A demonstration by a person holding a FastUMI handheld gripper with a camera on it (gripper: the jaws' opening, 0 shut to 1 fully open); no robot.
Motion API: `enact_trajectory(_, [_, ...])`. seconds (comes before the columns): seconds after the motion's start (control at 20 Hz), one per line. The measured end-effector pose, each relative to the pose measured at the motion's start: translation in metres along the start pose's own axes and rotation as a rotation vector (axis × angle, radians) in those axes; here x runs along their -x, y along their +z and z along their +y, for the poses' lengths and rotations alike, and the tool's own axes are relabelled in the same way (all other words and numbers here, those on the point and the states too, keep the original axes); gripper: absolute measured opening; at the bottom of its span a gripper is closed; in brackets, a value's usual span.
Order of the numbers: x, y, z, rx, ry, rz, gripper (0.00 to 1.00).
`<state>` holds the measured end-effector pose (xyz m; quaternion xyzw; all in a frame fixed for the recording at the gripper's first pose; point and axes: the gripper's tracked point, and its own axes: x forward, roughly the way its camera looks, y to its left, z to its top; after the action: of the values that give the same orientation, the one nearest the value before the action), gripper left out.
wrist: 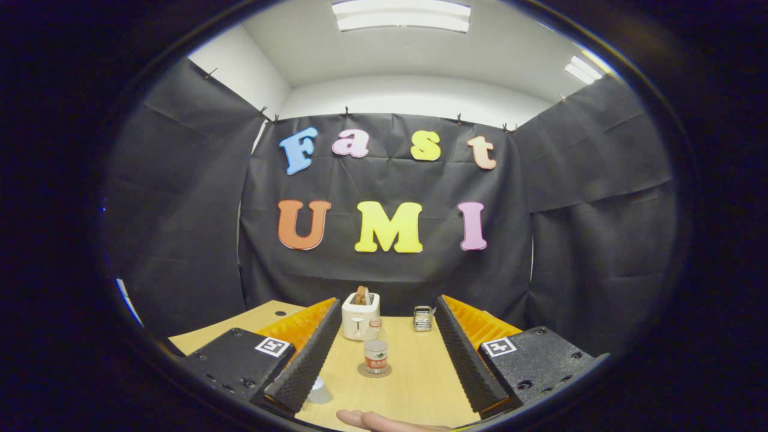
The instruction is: Take the bottle from table, then pour the juice into the cup, finally place the bottle on the coaster
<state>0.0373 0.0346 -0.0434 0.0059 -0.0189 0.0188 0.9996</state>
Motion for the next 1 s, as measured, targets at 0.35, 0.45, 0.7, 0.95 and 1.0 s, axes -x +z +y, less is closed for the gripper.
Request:
enact_trajectory(0.35, [0.007, 0.02, -0.015, -0.047, -0.009, 0.049, 1.0])
enact_trajectory(0.45, [0.009, 0.026, -0.023, -0.042, -0.028, 0.053, 1.0])
enact_trajectory(0.7, [0.013, 0.034, -0.022, -0.043, -0.027, 0.05, 1.0])
enact_trajectory(0.95, [0.015, 0.035, -0.027, -0.063, -0.027, 0.049, 1.0])
enact_trajectory(1.0, [0.015, 0.033, -0.028, -0.067, -0.029, 0.055, 1.0])
